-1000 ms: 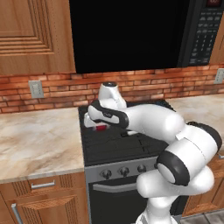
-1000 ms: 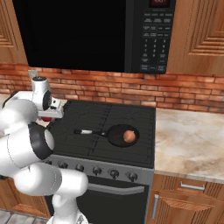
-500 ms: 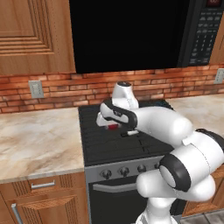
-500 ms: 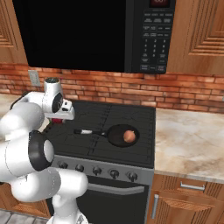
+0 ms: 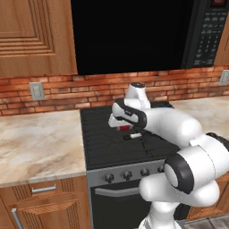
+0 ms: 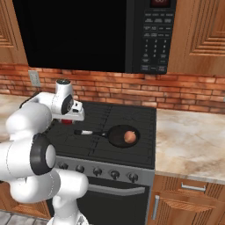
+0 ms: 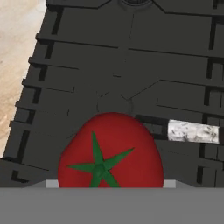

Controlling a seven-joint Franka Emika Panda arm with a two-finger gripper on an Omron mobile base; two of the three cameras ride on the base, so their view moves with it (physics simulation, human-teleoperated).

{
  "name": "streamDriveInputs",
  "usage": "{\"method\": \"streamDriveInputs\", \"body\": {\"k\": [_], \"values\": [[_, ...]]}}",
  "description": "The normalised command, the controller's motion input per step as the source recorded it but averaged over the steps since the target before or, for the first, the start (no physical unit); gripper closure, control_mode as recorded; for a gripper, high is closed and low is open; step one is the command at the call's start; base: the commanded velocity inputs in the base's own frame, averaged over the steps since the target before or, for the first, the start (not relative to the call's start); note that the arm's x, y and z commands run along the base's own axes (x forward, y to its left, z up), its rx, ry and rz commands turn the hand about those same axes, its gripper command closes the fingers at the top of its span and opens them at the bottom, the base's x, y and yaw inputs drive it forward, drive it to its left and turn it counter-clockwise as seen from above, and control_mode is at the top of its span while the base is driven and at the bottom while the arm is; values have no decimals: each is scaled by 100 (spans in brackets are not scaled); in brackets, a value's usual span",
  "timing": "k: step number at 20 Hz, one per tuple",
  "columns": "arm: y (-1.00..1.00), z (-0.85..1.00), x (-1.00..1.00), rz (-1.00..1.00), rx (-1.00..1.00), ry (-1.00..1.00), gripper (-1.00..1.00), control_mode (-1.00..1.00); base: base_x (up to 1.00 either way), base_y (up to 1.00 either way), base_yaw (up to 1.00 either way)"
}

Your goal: Place the pan on the front right burner on the stove. Then place the tomato and the onion in the pan and turn on the front right burner.

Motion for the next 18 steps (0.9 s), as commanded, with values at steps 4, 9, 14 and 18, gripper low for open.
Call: {"method": "streamDriveInputs", "body": {"k": [4,9,14,18], "values": [[-32,0,13,0,0,0,100,-100,0,0,0],[-33,0,11,0,0,0,100,-100,0,0,0],[-40,0,8,0,0,0,100,-100,0,0,0],[-46,0,7,0,0,0,100,-100,0,0,0]]}}
